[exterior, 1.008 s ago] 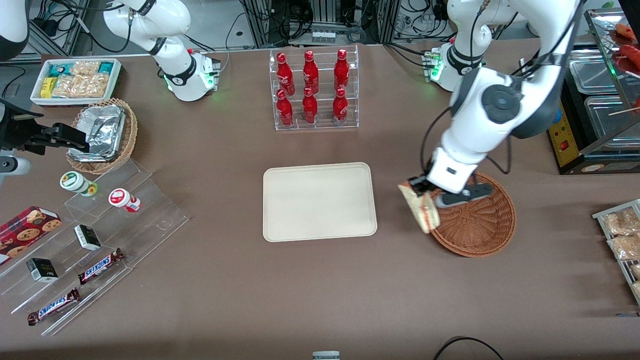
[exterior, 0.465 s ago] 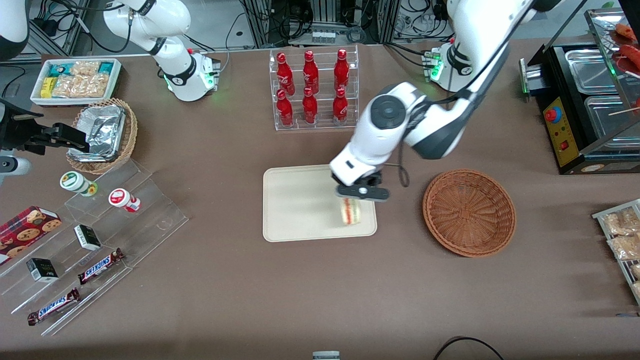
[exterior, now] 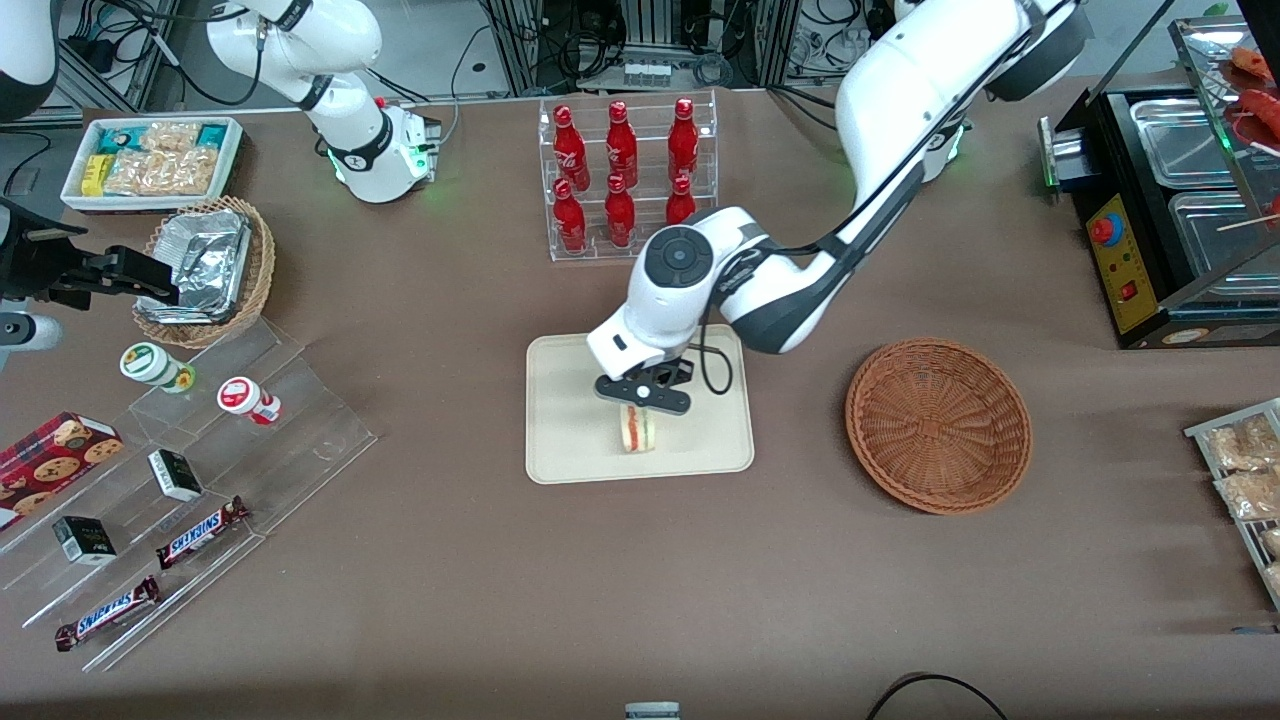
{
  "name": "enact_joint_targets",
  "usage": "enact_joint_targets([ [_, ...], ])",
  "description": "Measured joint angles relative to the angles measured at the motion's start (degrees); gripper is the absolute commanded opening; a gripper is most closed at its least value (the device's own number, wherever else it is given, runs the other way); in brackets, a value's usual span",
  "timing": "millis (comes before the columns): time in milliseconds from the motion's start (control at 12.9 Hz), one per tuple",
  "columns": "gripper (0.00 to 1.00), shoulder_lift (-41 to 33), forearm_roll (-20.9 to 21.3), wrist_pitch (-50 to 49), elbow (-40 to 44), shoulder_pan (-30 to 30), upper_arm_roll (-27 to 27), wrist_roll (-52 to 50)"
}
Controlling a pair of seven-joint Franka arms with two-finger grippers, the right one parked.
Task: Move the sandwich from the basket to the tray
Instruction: 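Lift the sandwich and carry it with the left gripper over the cream tray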
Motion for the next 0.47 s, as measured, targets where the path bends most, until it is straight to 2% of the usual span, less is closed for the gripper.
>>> enact_joint_targets([
  [155,0.00,2.49,2.15,1.16,0.49,-0.85,0.02,-1.84],
  [465,0.00,4.32,2.80,1.55,0.59,-0.98,0.03,-3.24],
])
